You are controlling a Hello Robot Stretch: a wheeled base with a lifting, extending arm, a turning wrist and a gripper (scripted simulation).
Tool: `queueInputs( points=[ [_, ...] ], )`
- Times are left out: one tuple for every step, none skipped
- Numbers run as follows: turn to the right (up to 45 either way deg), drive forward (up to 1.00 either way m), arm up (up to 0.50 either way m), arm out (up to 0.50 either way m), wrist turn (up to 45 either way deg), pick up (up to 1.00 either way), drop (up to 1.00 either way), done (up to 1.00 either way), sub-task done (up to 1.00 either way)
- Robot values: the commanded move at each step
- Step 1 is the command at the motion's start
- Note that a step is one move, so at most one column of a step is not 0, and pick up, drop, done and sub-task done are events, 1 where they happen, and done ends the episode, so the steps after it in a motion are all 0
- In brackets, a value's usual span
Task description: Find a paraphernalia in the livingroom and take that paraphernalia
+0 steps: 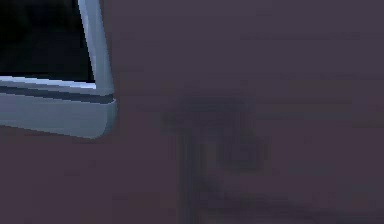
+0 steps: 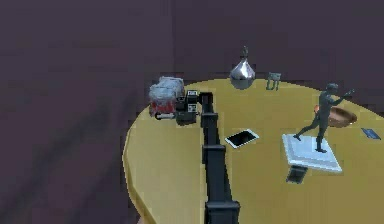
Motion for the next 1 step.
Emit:
queueInputs(
  points=[
    [0.0, 0.0, 0.0, 0.0, 0.0, 0.0, 0.0, 1.0, 0.0]
  ],
)
